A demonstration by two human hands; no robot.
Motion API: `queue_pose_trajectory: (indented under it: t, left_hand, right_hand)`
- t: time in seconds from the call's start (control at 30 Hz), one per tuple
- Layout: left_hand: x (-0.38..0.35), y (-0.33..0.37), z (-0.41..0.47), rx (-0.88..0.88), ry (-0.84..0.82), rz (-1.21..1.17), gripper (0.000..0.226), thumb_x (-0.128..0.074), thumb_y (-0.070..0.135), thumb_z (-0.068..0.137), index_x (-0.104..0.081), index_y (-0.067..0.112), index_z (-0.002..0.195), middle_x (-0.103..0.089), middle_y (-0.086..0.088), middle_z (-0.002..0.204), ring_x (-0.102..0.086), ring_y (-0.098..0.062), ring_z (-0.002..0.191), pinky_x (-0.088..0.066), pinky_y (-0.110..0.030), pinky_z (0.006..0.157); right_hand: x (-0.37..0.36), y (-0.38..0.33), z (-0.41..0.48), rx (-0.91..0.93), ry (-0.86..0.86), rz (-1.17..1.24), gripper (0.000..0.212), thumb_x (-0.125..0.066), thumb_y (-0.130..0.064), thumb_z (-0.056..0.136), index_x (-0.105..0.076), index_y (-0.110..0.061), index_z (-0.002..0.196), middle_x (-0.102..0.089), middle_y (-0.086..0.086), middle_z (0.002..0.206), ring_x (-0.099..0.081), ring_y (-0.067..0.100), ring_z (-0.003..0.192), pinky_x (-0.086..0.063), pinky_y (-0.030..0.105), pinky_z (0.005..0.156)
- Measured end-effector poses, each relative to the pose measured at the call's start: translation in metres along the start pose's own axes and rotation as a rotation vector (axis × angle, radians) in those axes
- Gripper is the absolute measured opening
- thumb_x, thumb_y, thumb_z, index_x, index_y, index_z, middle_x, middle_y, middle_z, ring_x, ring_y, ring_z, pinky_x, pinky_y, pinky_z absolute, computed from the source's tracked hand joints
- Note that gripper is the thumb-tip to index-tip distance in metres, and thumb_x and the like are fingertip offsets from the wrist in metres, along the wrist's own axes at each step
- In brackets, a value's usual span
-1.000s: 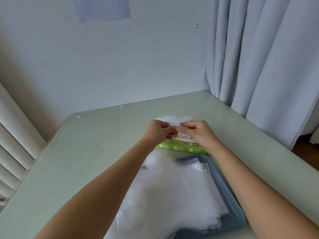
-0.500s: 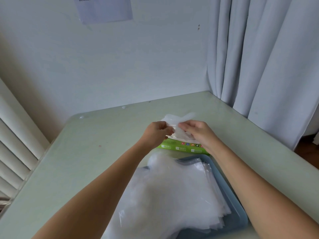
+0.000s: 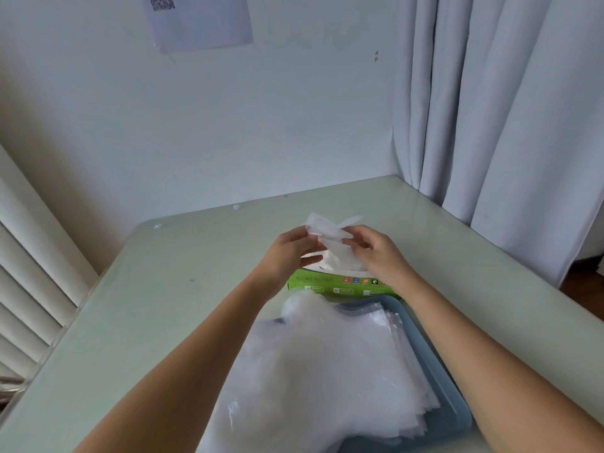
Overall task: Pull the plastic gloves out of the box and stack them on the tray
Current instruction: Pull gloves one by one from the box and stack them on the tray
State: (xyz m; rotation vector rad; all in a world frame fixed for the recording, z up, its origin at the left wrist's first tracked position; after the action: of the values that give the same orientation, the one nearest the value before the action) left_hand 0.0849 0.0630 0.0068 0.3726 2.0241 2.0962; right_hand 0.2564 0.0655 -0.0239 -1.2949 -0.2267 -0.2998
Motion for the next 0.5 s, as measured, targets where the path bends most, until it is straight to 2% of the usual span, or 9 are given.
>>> queue_pose_trajectory:
  t: [0.07, 0.1, 0.17, 0.2, 0.23, 0.3, 0.37, 0.43, 0.5]
  left_hand:
    - [0.005, 0.006, -0.001, -0.01, 0.007, -0.18, 0.025, -0.039, 0.0, 0.097, -0.062, 0.004, 0.105, -0.07, -0.008, 0.1, -0.066, -0.019, 0.089, -0.052, -0.032, 0.087]
    - [0.007, 0.01, -0.002, -0.02, 0.012, -0.243, 0.026, -0.038, 0.001, 0.096, -0.063, 0.005, 0.101, -0.071, -0.006, 0.096, -0.067, -0.019, 0.085, -0.053, -0.031, 0.085]
    - [0.013, 0.021, -0.004, -0.047, 0.028, -0.348, 0.026, -0.037, 0.004, 0.096, -0.062, 0.008, 0.092, -0.07, -0.005, 0.089, -0.066, -0.019, 0.081, -0.054, -0.029, 0.08]
    - [0.017, 0.026, -0.005, -0.063, 0.042, -0.396, 0.028, -0.035, 0.006, 0.097, -0.061, 0.009, 0.088, -0.068, -0.005, 0.086, -0.065, -0.02, 0.08, -0.055, -0.029, 0.078]
    - [0.021, 0.032, -0.006, -0.081, 0.061, -0.444, 0.029, -0.035, 0.007, 0.098, -0.06, 0.009, 0.085, -0.067, -0.006, 0.085, -0.064, -0.021, 0.08, -0.055, -0.029, 0.077]
    - [0.032, 0.047, -0.009, -0.126, 0.098, -0.54, 0.028, -0.034, 0.01, 0.098, -0.059, 0.01, 0.084, -0.065, -0.006, 0.084, -0.064, -0.021, 0.08, -0.055, -0.031, 0.078]
    - [0.041, 0.062, -0.014, -0.17, 0.107, -0.6, 0.023, -0.035, 0.011, 0.097, -0.057, 0.01, 0.09, -0.064, -0.007, 0.09, -0.065, -0.021, 0.085, -0.055, -0.032, 0.082]
    - [0.043, 0.074, -0.02, -0.193, 0.081, -0.615, 0.02, -0.035, 0.011, 0.097, -0.055, 0.01, 0.096, -0.06, -0.01, 0.101, -0.063, -0.025, 0.094, -0.054, -0.034, 0.086]
    - [0.04, 0.082, -0.028, -0.186, 0.06, -0.636, 0.02, -0.035, 0.01, 0.096, -0.055, 0.009, 0.095, -0.059, -0.012, 0.104, -0.062, -0.027, 0.096, -0.056, -0.034, 0.084]
  right_hand:
    - [-0.005, -0.002, -0.003, 0.029, -0.118, -0.105, 0.034, -0.069, -0.023, 0.086, -0.06, -0.03, 0.118, -0.062, -0.015, 0.111, -0.059, 0.01, 0.101, -0.045, 0.021, 0.082]
    - [-0.008, -0.002, -0.005, 0.041, -0.149, -0.182, 0.036, -0.072, -0.022, 0.084, -0.062, -0.029, 0.117, -0.06, -0.017, 0.108, -0.057, 0.009, 0.099, -0.042, 0.019, 0.081]
    - [-0.011, 0.0, -0.007, 0.068, -0.145, -0.345, 0.011, -0.071, -0.019, 0.084, -0.068, -0.024, 0.093, -0.06, -0.012, 0.089, -0.055, 0.015, 0.088, -0.039, 0.019, 0.072]
    - [-0.012, -0.001, -0.007, 0.098, -0.132, -0.428, 0.009, -0.07, -0.022, 0.085, -0.065, -0.018, 0.079, -0.057, -0.007, 0.078, -0.053, 0.019, 0.082, -0.036, 0.025, 0.068]
    - [-0.013, 0.0, -0.006, 0.117, -0.133, -0.501, 0.024, -0.067, -0.025, 0.087, -0.057, -0.014, 0.068, -0.051, -0.004, 0.07, -0.05, 0.021, 0.077, -0.032, 0.029, 0.065]
    - [-0.014, -0.001, -0.006, 0.132, -0.155, -0.576, 0.04, -0.064, -0.03, 0.089, -0.046, -0.011, 0.06, -0.042, -0.001, 0.066, -0.046, 0.022, 0.074, -0.027, 0.031, 0.064]
    - [-0.012, -0.003, -0.008, 0.094, -0.195, -0.548, 0.039, -0.067, -0.033, 0.087, -0.052, -0.004, 0.066, -0.047, 0.003, 0.071, -0.048, 0.02, 0.072, -0.03, 0.031, 0.063]
    - [-0.003, -0.007, -0.009, 0.005, -0.215, -0.423, 0.025, -0.077, -0.034, 0.077, -0.062, -0.014, 0.076, -0.056, -0.004, 0.077, -0.054, 0.014, 0.073, -0.038, 0.025, 0.063]
    - [0.012, -0.016, -0.01, -0.017, -0.168, -0.383, 0.033, -0.086, -0.035, 0.065, -0.063, -0.022, 0.086, -0.058, -0.007, 0.094, -0.057, 0.009, 0.089, -0.04, 0.019, 0.072]
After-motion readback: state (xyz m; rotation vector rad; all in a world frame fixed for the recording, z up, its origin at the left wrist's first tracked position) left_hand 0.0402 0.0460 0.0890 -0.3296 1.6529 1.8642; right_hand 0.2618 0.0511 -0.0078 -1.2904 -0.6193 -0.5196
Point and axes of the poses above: each hand's wrist, its own z-axis towards the middle knuckle, its own x-axis out of the back of the hand, y = z × x, the point moved 4 cm from there along z, towards the middle knuckle
